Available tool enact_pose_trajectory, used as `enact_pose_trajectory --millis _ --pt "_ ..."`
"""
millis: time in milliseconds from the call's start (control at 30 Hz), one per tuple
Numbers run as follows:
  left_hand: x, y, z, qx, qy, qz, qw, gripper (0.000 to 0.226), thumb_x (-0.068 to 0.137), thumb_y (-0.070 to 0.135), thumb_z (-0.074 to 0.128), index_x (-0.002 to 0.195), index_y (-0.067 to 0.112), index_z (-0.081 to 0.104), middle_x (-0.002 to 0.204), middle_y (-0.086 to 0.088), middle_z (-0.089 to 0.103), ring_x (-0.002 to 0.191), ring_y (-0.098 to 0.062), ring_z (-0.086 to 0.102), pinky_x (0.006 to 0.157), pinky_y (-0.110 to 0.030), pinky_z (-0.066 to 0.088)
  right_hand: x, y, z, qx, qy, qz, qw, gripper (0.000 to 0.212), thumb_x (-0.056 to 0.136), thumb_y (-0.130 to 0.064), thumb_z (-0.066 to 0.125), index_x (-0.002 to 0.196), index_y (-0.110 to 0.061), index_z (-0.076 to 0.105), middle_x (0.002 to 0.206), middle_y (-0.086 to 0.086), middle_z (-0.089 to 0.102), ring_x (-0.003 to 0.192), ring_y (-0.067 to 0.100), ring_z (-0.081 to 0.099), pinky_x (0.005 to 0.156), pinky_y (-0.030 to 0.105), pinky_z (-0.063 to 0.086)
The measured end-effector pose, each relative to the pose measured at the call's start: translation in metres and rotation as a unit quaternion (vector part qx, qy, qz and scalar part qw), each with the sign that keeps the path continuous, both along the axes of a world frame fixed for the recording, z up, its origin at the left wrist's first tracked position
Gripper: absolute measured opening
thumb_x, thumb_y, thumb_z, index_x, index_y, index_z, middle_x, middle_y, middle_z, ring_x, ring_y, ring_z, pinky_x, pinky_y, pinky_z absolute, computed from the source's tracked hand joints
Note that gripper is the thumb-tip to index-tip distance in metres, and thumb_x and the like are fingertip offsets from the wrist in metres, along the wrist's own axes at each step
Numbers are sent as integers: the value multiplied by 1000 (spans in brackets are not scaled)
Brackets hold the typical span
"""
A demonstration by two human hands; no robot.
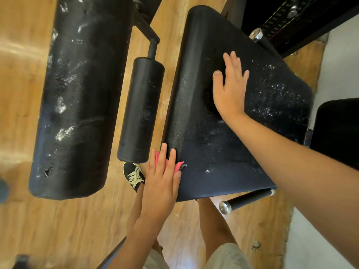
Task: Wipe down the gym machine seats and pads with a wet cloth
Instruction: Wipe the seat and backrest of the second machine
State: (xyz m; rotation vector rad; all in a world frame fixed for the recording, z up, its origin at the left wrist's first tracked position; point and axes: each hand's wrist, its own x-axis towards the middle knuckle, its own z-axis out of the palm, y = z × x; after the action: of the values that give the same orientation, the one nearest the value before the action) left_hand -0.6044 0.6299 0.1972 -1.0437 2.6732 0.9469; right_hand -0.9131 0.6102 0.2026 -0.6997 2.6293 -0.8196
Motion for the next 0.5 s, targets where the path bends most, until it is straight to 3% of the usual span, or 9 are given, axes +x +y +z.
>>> enact_pose_trajectory --millis 100,200,400,500 --pt "-9 -2 -3 6 -2 24 1000 56 110 48 17 159 41 -10 168 16 -14 156 -12 -12 122 -46 4 4 28 -7 37 1 -4 999 55 109 -29 24 163 -16 26 173 3 15 160 18 5 130 50 -1" --pt "-39 -21 -4 37 6 43 998 56 109 51 16 154 48 -17 166 21 -17 156 -11 -15 123 -46 8 13 39 -17 68 29 5 997 54 112 -28 21 164 -17 22 173 0 11 160 17 2 130 46 -1" --pt "-154 -90 1 42 42 80 995 56 110 43 20 162 26 6 171 4 1 157 -23 -2 124 -47 12 11 37 -23 70 48 -1 996 54 112 -30 20 164 -19 22 173 -2 12 160 15 2 131 44 0" --pt "-200 -121 0 44 53 87 994 57 111 40 21 163 23 9 171 1 4 157 -27 1 125 -51 15 12 36 -23 61 50 -5 997 55 110 -31 20 164 -18 25 173 -1 14 160 15 3 130 43 0"
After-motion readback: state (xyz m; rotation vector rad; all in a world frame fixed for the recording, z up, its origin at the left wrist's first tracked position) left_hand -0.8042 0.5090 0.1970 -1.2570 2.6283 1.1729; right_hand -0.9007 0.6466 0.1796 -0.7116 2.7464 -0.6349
